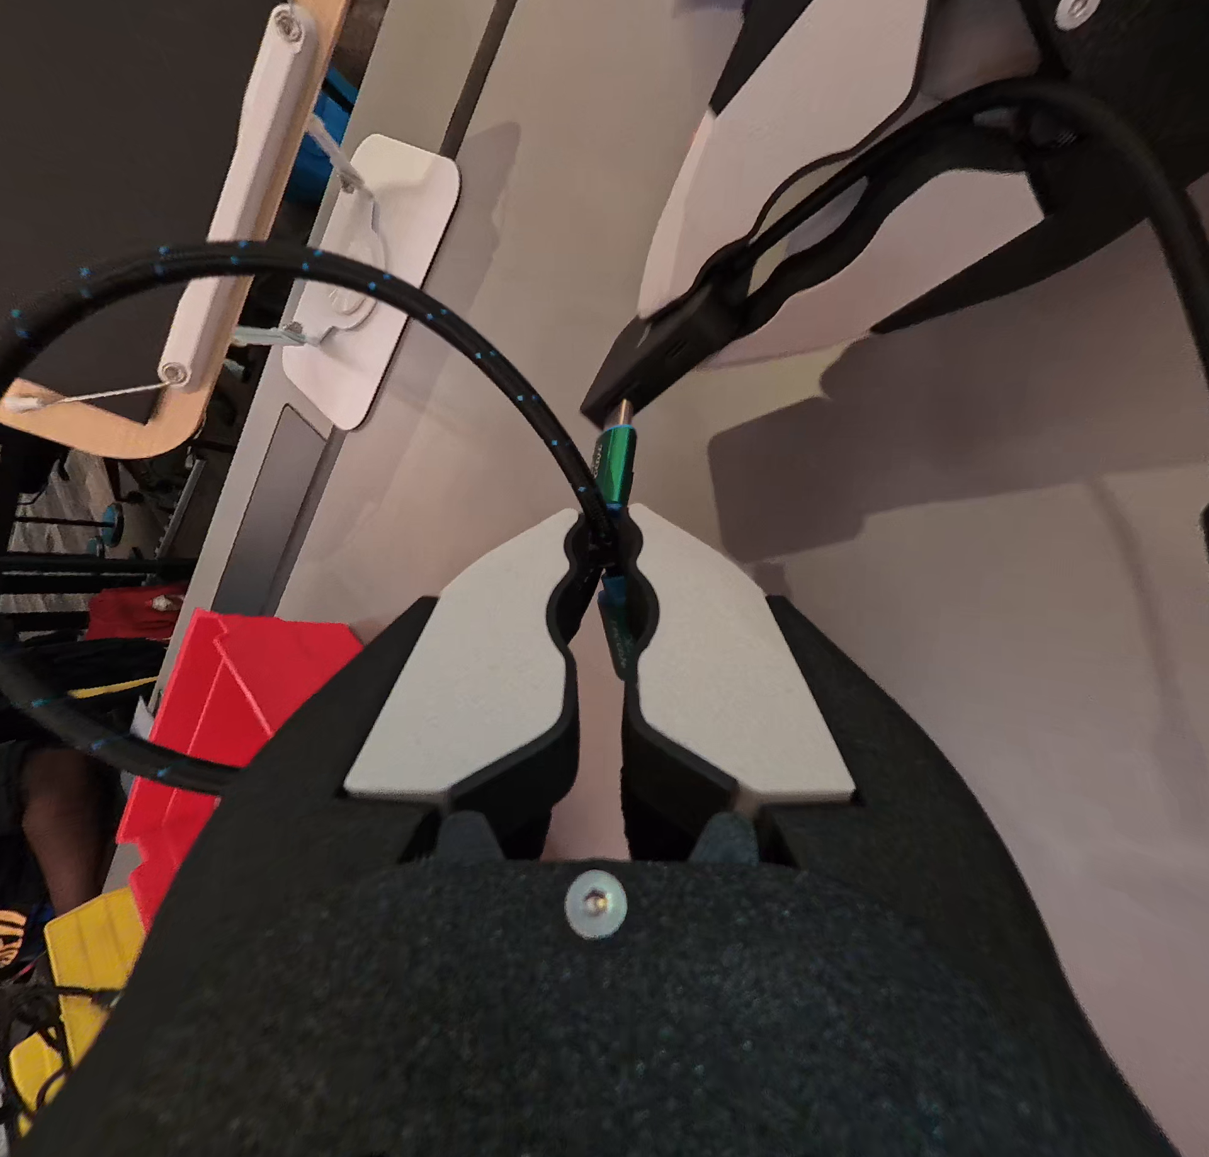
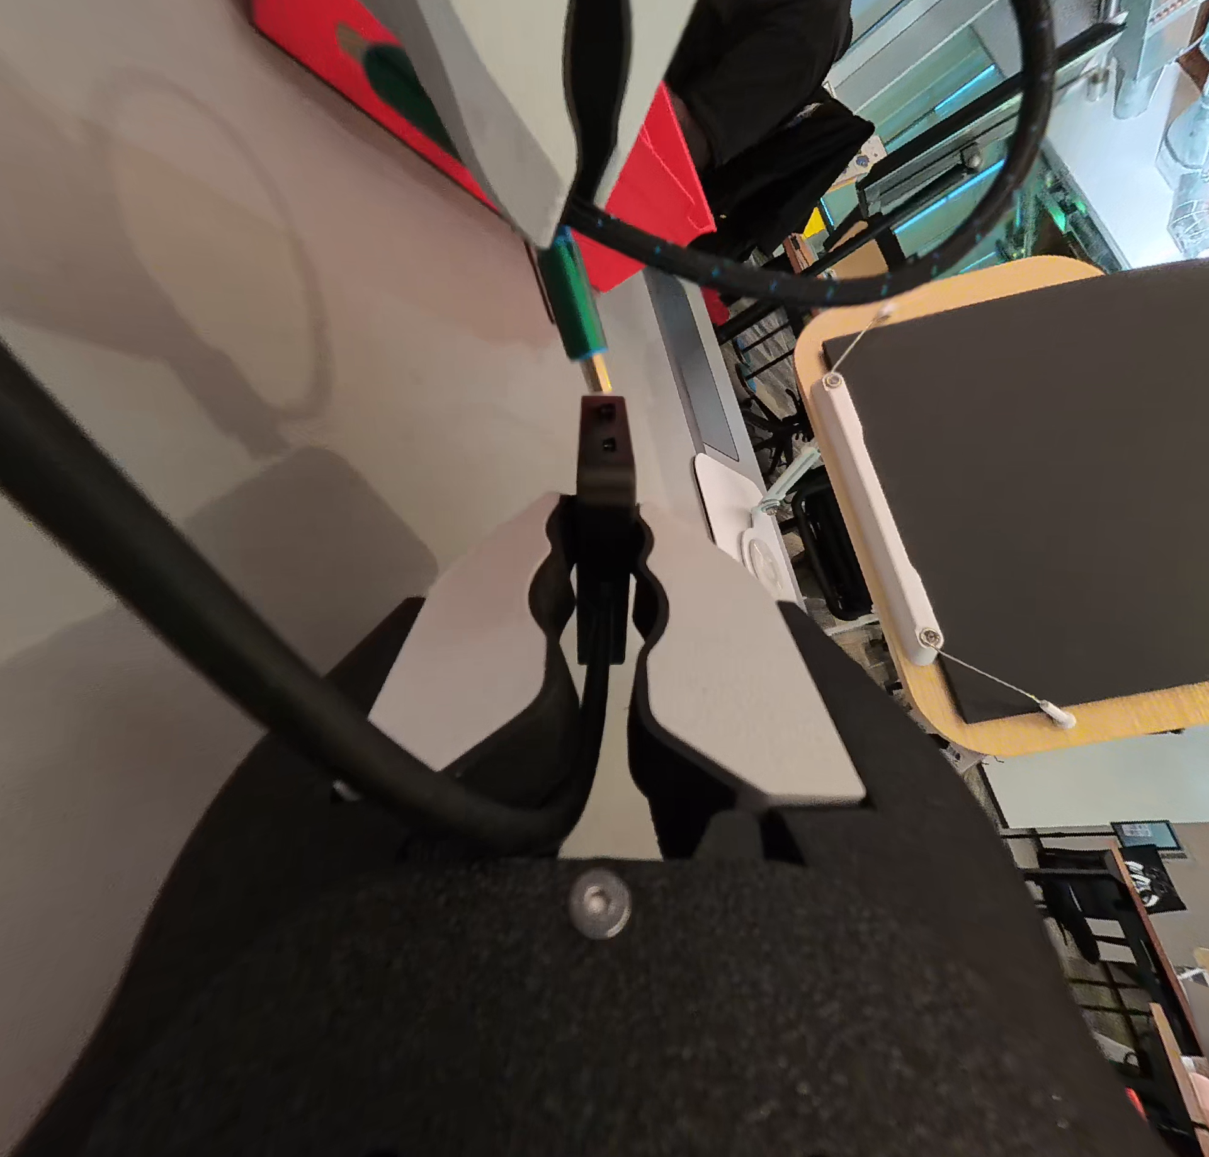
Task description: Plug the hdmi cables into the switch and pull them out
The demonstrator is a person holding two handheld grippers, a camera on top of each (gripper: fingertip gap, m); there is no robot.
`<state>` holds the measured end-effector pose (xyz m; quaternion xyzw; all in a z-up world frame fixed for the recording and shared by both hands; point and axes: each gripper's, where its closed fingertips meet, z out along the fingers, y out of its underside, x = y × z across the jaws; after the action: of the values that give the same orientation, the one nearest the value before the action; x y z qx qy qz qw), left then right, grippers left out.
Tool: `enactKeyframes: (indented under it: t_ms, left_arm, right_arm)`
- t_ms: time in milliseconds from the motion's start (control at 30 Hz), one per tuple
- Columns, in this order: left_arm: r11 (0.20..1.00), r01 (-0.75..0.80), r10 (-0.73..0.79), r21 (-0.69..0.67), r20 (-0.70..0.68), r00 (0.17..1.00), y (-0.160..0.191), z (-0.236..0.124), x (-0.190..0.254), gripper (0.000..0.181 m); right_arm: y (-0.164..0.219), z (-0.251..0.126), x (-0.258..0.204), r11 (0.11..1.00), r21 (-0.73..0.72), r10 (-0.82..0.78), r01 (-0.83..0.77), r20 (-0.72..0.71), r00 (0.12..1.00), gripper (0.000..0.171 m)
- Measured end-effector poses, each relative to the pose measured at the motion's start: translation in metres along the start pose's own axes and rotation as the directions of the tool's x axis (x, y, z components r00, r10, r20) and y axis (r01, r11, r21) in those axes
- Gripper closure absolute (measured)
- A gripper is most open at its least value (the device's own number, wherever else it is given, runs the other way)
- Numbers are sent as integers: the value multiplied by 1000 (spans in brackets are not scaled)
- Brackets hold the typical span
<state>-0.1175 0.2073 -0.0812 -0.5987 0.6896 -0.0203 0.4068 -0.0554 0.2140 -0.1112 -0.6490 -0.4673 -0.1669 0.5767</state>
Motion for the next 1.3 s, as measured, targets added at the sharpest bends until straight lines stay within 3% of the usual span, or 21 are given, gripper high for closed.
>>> enactKeyframes:
  t_ms: [100,167,267,333,433,600,800,933,1100,1300]
  left_arm:
    - [999,45,-45,-1,-21,999,10,-2,-1,174]
    - [985,170,-162,37,-165,973,12,-5,10,174]
    - [880,472,-398,48,-469,789,9,-13,28,174]
    - [822,569,-484,-11,-541,688,18,-4,34,174]
    - [827,556,-514,-80,-507,692,44,22,48,174]
    - [854,516,-476,-69,-503,721,63,39,72,173]
    - [873,485,-429,-46,-545,720,67,41,84,172]
    - [905,424,-358,-19,-570,739,61,26,70,156]
    - [876,443,-437,-191,-703,561,51,14,70,141]
    - [840,332,-541,-430,-718,438,74,37,86,142]
  right_arm:
    - [2,-3,6,1000,1,13,-13,-15,1000,157]
    - [1,-5,10,1000,6,17,-17,-25,1000,156]
    - [-1,-8,13,1000,2,7,-7,-37,999,157]
    - [-2,-9,14,1000,6,1,-1,-43,999,156]
    - [-1,-9,13,1000,4,2,-2,-41,999,156]
    - [2,-7,11,1000,-2,7,-7,-32,999,156]
    - [2,-7,8,1000,-8,-4,3,-24,1000,156]
    - [3,-7,9,1000,-5,3,-3,-25,1000,156]
    - [1,-8,8,1000,-1,-4,4,-21,1000,156]
    - [0,-8,6,1000,1,-6,6,-13,1000,156]
